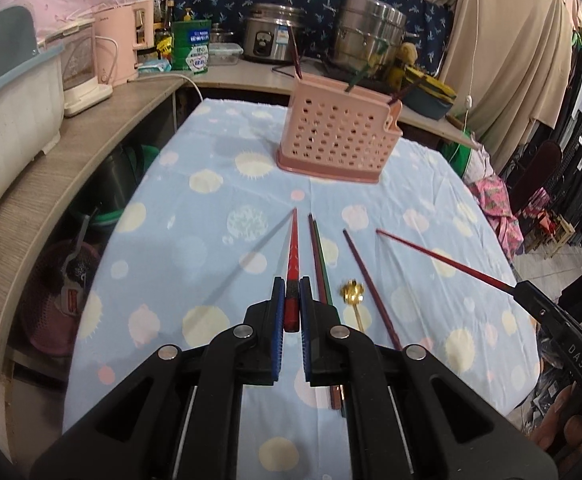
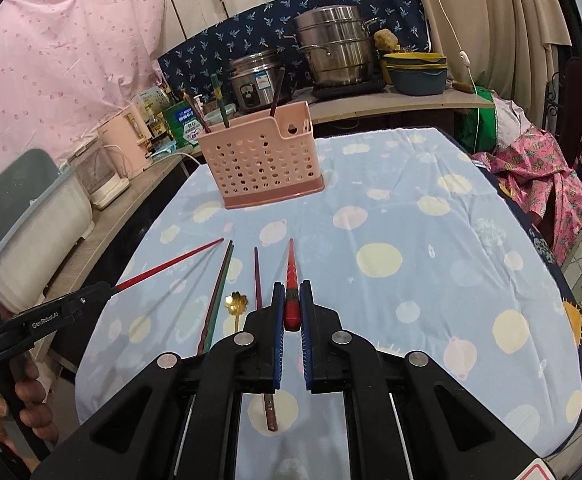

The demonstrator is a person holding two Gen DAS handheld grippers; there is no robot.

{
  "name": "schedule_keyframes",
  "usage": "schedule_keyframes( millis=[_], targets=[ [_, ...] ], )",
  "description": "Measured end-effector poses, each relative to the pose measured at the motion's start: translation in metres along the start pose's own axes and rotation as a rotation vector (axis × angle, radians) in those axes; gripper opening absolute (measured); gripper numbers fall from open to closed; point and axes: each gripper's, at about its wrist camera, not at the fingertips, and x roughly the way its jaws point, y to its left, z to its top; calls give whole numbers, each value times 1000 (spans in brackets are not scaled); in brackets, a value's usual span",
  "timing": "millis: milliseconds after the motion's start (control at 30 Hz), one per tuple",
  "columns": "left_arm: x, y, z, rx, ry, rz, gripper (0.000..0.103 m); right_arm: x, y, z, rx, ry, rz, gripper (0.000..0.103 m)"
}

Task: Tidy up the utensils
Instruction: 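Lift both red chopsticks and carry them above the pink basket with both tools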

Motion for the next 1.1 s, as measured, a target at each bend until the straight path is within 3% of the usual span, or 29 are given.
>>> schedule_keyframes(
  millis=[567, 933, 1100],
  targets=[
    [-24, 11, 80, -23, -177, 32, 7, -15, -5, 78, 26, -162, 18, 7],
    [-33, 4, 154, -18, -307, 23, 7, -5, -7, 144, 43, -278, 42, 7],
    [-43, -6, 196, -20, -406, 10, 7, -1, -7, 183, 69, -356, 68, 7]
  ],
)
